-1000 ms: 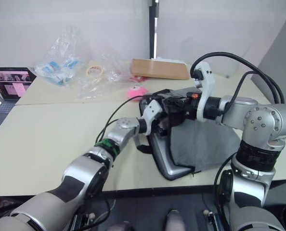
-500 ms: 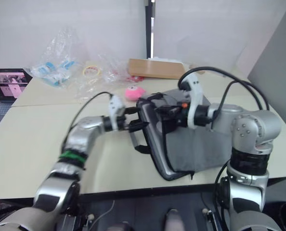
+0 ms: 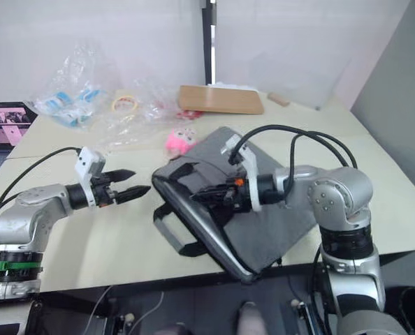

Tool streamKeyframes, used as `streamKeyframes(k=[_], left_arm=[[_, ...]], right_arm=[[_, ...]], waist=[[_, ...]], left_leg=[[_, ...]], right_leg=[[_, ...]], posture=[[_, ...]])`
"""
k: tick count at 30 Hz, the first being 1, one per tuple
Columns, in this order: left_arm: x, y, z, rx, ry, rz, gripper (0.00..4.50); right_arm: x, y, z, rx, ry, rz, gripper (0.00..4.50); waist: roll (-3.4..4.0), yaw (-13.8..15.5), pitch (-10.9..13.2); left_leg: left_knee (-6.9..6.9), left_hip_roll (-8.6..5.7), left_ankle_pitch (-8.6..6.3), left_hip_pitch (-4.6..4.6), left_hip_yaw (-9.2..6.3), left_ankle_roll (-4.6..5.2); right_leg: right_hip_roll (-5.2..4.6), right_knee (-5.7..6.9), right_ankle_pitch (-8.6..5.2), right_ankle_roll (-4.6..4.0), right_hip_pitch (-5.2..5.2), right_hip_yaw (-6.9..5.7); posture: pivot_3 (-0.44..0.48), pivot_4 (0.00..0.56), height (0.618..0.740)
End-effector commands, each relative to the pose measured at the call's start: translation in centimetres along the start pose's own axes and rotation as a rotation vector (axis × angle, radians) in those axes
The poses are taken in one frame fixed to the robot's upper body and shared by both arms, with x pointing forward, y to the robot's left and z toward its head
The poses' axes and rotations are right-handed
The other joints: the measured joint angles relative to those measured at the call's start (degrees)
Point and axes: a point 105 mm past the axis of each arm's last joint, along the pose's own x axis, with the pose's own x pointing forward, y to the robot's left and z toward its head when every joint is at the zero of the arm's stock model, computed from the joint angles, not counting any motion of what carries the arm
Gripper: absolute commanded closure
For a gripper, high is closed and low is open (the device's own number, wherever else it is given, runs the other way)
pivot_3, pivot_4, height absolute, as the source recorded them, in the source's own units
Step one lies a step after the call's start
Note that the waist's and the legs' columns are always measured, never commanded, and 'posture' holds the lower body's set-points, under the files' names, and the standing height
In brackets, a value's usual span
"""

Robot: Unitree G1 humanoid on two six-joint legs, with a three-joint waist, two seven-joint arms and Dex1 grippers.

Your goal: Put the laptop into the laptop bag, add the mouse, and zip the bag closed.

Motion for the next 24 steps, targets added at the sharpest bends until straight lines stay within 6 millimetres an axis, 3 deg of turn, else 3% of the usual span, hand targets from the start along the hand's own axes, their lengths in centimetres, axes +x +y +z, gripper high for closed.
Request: streamKeyframes(k=[1, 8, 9, 16, 20, 22, 24], left_arm=[[-0.8, 0.1, 1.5, 0.029, -0.027, 0.016, 0.06], [0.2, 1.0, 1.5, 0.007, -0.025, 0.023, 0.06], [0.8, 1.3, 1.7, -0.005, -0.035, 0.019, 0.00], [3.8, 2.4, 2.0, -0.080, -0.064, -0.015, 0.00], [5.6, 2.3, 0.4, -0.087, 0.002, -0.049, 0.00], [5.9, 2.4, -0.1, -0.083, 0.027, -0.057, 0.00], [6.3, 2.9, -0.5, -0.083, 0.045, -0.037, 0.00]], right_arm=[[0.3, 2.3, 0.0, -0.081, 0.008, 0.127, 4.50], [-0.1, 0.9, -0.2, -0.116, -0.019, 0.027, 4.50], [-0.3, 0.7, -0.2, -0.111, -0.034, 0.007, 3.91], [-3.7, 0.8, 1.0, -0.066, -0.107, -0.064, 1.59], [-6.5, -0.5, 0.4, -0.022, -0.096, -0.243, 0.09], [-7.6, -1.2, -0.4, -0.007, -0.071, -0.324, 0.09], [-10.3, -2.5, -1.8, 0.045, -0.044, -0.473, 0.09]], waist=[[0.00, 0.00, 0.00], [0.00, 0.27, 0.00], [0.00, 0.60, 0.00], [-0.01, 1.53, 0.00], [-0.01, 1.60, 0.00], [-0.02, 2.12, 0.00], [-0.02, 2.48, 0.00]], left_leg=[[0.00, 0.00, 0.00, 0.00, 0.01, 0.00], [0.01, -0.02, -0.01, 0.03, 0.06, -0.02], [0.02, -0.02, -0.01, 0.02, 0.05, -0.02], [0.09, -0.32, -0.01, 0.11, 0.03, -0.01], [0.09, -0.29, -0.01, 0.10, 0.02, -0.01], [0.09, -0.32, -0.01, 0.09, 0.04, 0.00], [0.09, -0.34, -0.03, 0.09, 0.13, 0.03]], right_leg=[[0.00, 0.00, 0.00, 0.00, 0.00, -0.01], [-0.02, -0.01, 0.00, 0.00, 0.02, 0.00], [-0.02, 0.00, 0.00, 0.00, 0.03, 0.00], [-0.27, 0.01, 0.01, -0.01, 0.18, -0.01], [-0.28, 0.01, 0.01, -0.01, 0.20, -0.01], [-0.32, 0.04, 0.01, -0.01, 0.20, 0.00], [-0.34, 0.02, 0.01, 0.00, 0.20, 0.04]], posture=[[0.000, 0.150, 0.740], [0.000, 0.150, 0.740], [0.000, 0.150, 0.740], [0.000, 0.150, 0.740], [0.000, 0.150, 0.740], [0.000, 0.150, 0.740], [0.000, 0.150, 0.740]])
